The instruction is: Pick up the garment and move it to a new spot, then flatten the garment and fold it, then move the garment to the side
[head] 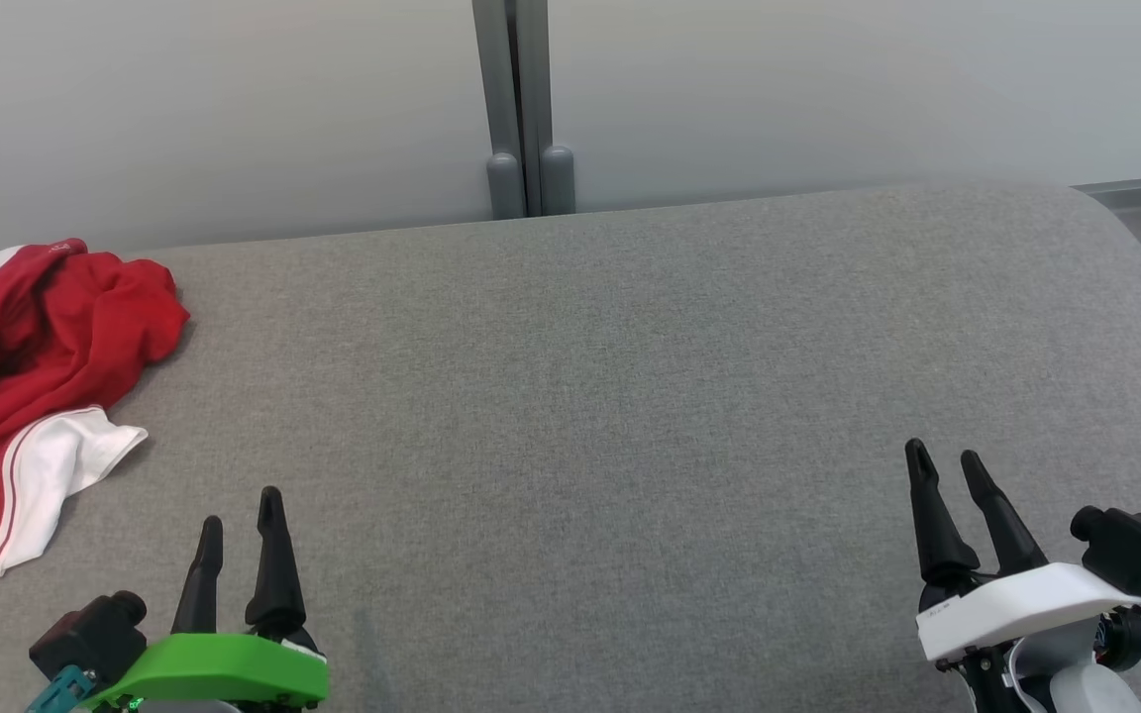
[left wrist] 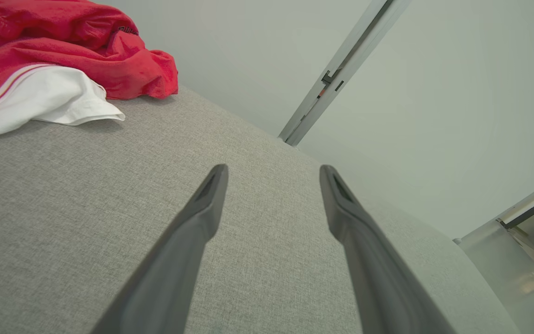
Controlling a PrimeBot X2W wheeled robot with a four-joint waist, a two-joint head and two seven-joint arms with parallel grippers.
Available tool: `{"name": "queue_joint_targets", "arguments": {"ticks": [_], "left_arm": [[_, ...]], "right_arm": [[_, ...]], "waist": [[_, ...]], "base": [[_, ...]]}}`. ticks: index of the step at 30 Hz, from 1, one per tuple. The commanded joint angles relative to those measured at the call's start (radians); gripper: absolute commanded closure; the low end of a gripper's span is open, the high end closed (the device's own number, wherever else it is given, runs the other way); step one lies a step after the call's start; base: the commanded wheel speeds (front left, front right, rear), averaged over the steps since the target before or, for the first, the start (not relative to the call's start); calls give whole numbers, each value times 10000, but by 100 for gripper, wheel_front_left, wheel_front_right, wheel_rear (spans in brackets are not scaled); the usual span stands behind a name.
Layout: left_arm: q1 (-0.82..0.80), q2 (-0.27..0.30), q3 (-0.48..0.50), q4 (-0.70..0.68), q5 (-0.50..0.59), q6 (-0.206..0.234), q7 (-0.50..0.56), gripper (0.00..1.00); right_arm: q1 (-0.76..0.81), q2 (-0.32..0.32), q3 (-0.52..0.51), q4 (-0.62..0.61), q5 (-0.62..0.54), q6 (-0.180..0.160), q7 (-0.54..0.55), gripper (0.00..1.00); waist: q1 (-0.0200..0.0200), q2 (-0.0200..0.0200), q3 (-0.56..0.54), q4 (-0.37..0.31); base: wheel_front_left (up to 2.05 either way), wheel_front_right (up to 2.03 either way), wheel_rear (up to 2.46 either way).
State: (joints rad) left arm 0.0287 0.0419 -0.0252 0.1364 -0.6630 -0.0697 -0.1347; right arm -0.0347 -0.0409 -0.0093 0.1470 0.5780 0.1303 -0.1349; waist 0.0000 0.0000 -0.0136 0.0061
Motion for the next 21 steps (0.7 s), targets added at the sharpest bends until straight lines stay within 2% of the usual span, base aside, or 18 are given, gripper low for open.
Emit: {"name": "queue_joint_targets", "arguments": {"ticks": [1, 21], "left_arm": [[31, 74, -2, -53, 295, 18, -118, 0], [259, 93, -196, 457, 1681, -114, -602, 0]], "right_arm": [[18, -65, 34, -30, -300, 4, -106, 0], [66, -85, 149, -54, -2433, 4, -598, 0]], "waist": [[0, 0, -3, 4], [0, 0, -64, 50]], "base": [[0, 0, 0], [0, 0, 0]]}}
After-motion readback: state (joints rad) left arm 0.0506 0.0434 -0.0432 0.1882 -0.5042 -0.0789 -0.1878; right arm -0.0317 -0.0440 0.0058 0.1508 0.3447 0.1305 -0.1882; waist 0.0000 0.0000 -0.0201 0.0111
